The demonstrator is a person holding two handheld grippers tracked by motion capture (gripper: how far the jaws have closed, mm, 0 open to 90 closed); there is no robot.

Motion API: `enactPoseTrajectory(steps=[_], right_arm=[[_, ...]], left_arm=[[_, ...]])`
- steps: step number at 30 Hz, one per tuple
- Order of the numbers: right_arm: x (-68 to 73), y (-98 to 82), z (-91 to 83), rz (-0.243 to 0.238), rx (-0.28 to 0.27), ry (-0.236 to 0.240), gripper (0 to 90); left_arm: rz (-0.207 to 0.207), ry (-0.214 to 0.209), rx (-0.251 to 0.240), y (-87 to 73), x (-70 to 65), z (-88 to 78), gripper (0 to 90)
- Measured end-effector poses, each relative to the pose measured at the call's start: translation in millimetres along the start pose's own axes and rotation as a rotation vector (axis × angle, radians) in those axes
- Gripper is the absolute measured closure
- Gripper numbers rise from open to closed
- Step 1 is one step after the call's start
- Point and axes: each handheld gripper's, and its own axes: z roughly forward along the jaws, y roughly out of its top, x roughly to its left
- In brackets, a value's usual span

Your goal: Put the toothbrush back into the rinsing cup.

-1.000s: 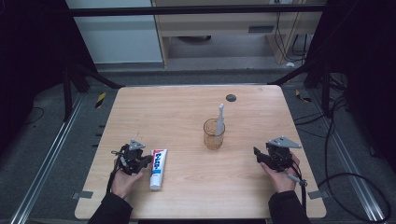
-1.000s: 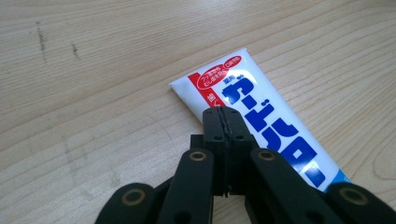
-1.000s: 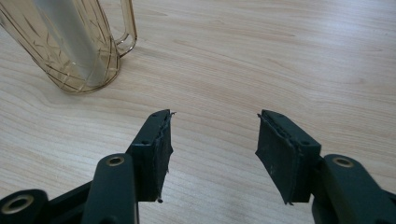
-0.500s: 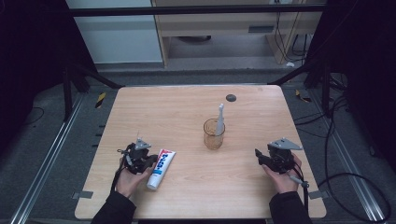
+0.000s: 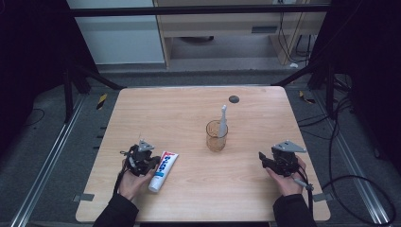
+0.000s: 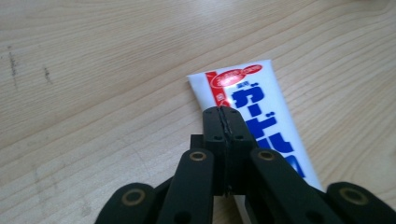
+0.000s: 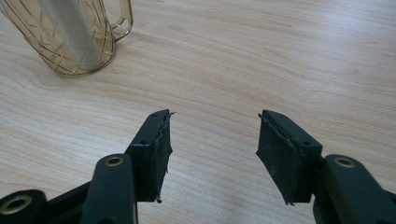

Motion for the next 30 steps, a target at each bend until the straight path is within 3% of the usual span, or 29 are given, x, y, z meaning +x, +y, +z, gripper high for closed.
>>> enactPoseTrajectory(steps=[19,27,30], right_arm=[[0.1,-0.7,0.7,0.000,0.007,0.007,44.2],[-1.7,-1.5,-2.6,-0.012,0.009,-0.004,42.5],[-3.3,-1.7,-5.1,-0.012,0.008,-0.006,41.8]], left_arm=[[0.038,-0.032,0.001,4.5,-9.1,1.3,88.8],[0.031,-0.037,-0.031,7.5,-3.3,-15.2,78.6],[0.025,-0.047,-0.056,10.0,-2.6,-24.0,70.9]])
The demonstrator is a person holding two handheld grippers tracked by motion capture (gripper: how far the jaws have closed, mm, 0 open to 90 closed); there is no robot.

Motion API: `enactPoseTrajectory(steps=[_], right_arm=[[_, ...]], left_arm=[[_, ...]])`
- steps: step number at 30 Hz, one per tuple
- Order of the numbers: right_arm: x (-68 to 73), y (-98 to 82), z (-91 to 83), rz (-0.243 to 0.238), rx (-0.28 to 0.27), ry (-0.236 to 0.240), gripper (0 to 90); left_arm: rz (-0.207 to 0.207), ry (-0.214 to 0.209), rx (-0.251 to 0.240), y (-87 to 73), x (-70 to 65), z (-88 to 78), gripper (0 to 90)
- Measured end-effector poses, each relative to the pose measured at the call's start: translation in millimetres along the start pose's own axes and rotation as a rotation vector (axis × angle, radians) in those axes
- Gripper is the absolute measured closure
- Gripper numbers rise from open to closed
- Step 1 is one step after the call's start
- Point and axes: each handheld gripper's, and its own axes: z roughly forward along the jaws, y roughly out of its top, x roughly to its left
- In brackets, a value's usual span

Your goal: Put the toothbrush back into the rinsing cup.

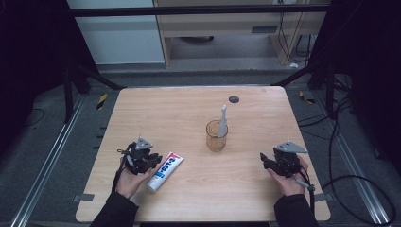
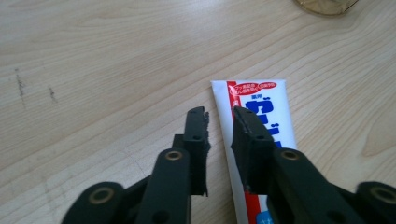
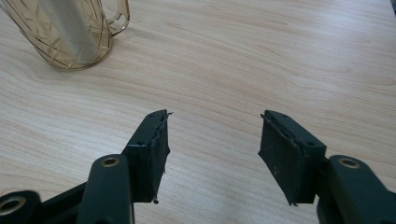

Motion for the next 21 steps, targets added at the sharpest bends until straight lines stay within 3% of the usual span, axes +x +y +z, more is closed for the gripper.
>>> enactPoseTrajectory(steps=[5,11,21], right_arm=[[-2.0,-0.9,-3.1,0.001,-0.002,-0.010,41.3],[-3.3,-2.1,-5.3,-0.010,0.008,-0.015,40.2],[-4.0,-2.0,-6.2,-0.002,0.016,-0.010,38.4]], left_arm=[[0.005,-0.016,0.009,4.1,-0.3,-8.1,59.6],[0.027,-0.027,0.023,8.6,-5.9,-12.0,53.2],[0.100,-0.024,0.070,16.0,-22.6,-11.0,43.4]])
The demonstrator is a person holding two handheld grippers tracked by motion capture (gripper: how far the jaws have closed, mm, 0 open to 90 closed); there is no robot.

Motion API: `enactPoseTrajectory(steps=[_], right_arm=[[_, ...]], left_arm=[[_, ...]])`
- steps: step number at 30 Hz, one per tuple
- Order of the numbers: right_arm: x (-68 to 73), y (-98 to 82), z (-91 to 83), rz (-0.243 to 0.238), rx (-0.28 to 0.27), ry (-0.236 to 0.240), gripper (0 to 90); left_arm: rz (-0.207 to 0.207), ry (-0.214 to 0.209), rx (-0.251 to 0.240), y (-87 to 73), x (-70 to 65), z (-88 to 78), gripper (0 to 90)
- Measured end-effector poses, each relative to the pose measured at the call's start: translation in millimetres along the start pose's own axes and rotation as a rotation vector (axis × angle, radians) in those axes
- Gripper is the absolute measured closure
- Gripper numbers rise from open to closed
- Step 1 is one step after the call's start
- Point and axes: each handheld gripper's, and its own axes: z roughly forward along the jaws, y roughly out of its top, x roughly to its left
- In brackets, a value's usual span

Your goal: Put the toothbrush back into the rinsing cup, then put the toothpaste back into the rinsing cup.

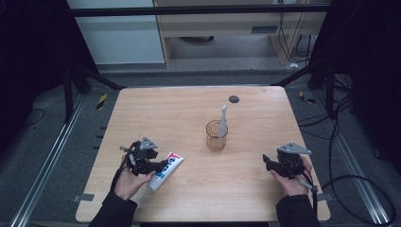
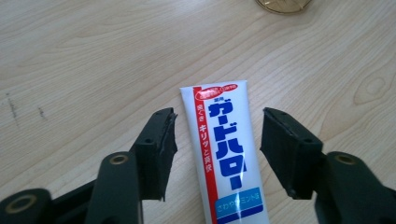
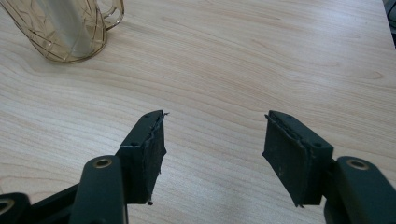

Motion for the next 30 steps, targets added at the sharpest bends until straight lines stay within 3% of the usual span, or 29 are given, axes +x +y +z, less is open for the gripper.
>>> enactPoseTrajectory(steps=[10,16,30], right_arm=[[-0.1,0.4,0.3,-0.005,0.005,0.006,37.8],[0.2,0.7,0.7,-0.004,0.001,0.009,37.6],[0.8,1.3,3.3,-0.018,0.005,0.022,37.7]], left_arm=[[0.036,0.001,0.076,5.5,-10.3,15.7,34.4],[0.035,0.011,0.090,7.2,-11.8,21.5,32.7],[0.036,0.025,0.179,4.0,-12.3,38.0,30.3]])
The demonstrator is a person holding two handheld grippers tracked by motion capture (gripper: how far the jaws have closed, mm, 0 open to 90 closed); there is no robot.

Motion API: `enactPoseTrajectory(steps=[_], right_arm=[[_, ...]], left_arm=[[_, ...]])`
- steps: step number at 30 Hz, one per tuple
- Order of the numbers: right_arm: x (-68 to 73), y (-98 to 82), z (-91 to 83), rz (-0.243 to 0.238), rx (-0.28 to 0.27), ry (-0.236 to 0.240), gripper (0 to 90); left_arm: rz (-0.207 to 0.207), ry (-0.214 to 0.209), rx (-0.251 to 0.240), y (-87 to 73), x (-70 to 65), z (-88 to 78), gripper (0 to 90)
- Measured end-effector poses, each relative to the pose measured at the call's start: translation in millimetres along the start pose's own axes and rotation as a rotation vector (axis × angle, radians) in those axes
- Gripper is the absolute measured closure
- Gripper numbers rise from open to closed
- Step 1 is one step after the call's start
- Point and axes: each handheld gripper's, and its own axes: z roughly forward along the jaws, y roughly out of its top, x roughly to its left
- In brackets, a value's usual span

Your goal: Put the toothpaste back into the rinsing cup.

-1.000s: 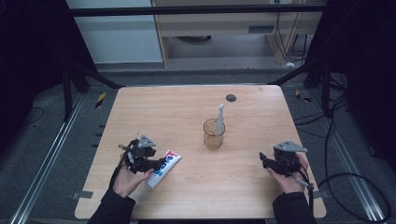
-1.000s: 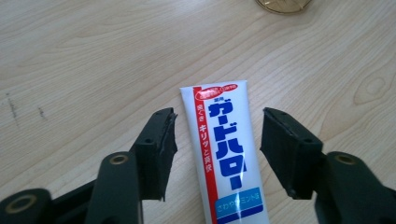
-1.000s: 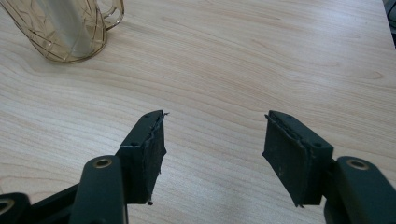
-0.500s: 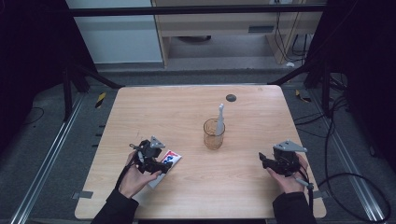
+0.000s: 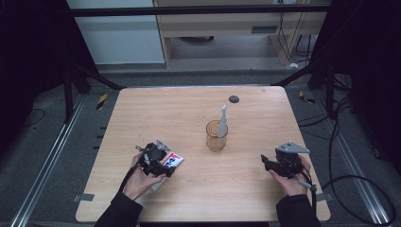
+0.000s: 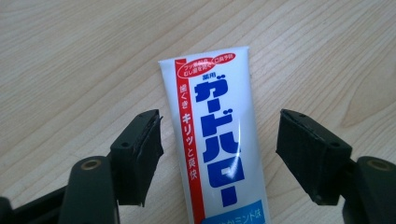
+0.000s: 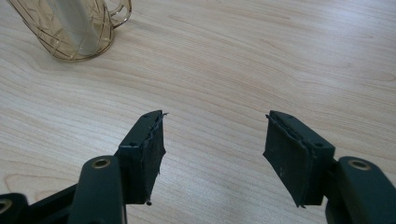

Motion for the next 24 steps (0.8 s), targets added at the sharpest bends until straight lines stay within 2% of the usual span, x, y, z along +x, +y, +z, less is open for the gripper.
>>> enactPoseTrajectory(steps=[9,16,21,24], right_arm=[[3.2,0.8,1.8,-0.004,0.013,0.004,37.7],[5.7,1.6,3.4,-0.011,0.019,0.009,37.8],[4.9,1.6,4.0,-0.014,0.021,0.007,37.8],[4.9,1.8,4.3,-0.014,0.022,0.008,37.8]], left_arm=[[0.005,-0.001,0.041,-2.0,0.2,5.1,30.7],[-0.008,-0.003,0.042,-2.4,2.5,8.2,32.3],[-0.025,-0.020,0.055,-1.7,6.9,10.4,32.8],[-0.014,-0.023,0.064,0.1,6.0,13.2,33.6]])
